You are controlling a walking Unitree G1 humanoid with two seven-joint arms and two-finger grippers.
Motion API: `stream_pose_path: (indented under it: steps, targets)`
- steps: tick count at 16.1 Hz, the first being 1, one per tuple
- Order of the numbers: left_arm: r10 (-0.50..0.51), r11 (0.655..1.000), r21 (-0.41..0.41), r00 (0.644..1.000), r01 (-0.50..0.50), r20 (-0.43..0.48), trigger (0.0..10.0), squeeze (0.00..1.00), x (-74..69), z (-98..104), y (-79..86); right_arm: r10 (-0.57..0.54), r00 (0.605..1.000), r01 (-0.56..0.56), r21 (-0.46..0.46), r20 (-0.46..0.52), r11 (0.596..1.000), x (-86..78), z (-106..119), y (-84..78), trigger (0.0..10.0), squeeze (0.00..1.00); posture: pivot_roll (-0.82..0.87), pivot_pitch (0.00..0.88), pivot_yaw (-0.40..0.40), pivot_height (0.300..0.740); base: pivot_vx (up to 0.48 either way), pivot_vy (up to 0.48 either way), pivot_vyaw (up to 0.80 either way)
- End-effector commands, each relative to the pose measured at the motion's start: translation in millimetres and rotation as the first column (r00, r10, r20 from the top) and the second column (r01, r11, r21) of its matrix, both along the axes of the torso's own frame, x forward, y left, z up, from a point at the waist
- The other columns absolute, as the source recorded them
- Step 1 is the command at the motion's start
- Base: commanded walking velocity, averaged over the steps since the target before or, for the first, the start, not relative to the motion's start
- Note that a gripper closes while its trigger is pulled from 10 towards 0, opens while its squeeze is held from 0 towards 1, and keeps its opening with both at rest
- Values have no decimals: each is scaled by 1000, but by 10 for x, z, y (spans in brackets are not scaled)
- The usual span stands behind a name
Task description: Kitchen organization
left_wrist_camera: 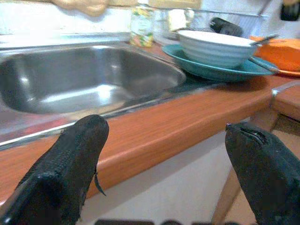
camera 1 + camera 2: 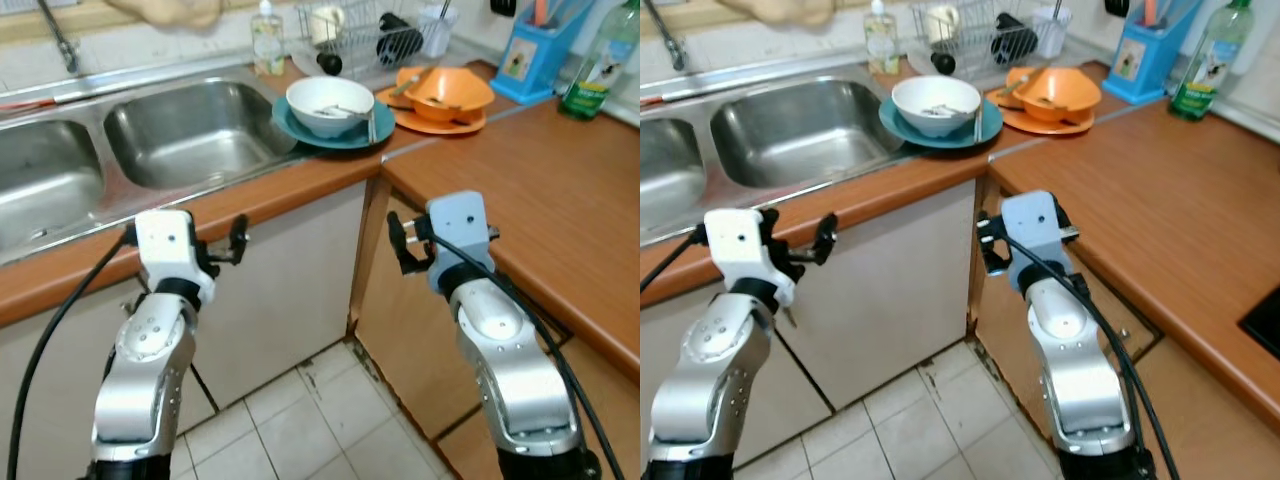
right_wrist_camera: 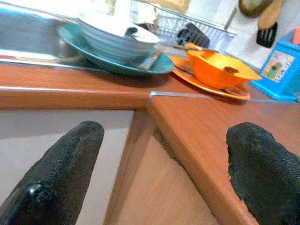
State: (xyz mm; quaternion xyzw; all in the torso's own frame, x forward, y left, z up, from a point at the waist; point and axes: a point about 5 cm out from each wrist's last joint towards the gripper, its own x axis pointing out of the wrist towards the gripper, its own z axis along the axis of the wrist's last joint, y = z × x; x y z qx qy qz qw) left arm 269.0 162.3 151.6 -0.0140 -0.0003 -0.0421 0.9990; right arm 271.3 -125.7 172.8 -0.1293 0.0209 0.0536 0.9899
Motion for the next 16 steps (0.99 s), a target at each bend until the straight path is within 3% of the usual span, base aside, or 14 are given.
stream_pose_path:
  steps: [1, 4, 9, 16]
  targets:
    - [-5, 1000, 4, 1000, 5, 12, 10000, 0, 6, 39, 2, 8, 999, -9, 6, 31, 1000, 2, 67, 15, 10000, 0, -30, 0, 28, 740, 296, 0, 0]
    - [-5, 1000, 7, 1000, 5, 11, 10000, 0, 4, 38, 3, 16, 999, -16, 2, 30, 1000, -4, 63, 27, 10000, 0, -30, 0, 28, 740, 296, 0, 0]
    - [-2, 1000, 11, 1000, 2, 13, 10000, 0, 4, 41, 12, 38, 999, -37, -26, 34, 999, 2, 69, 47, 10000, 0, -29, 0, 25, 740, 295, 0, 800]
    - [-11, 1000, 22, 1000, 11, 25, 10000, 0, 15, 64, 4, 21, 999, -21, -17, 48, 1000, 11, 95, 21, 10000, 0, -33, 0, 25, 740, 295, 0, 0]
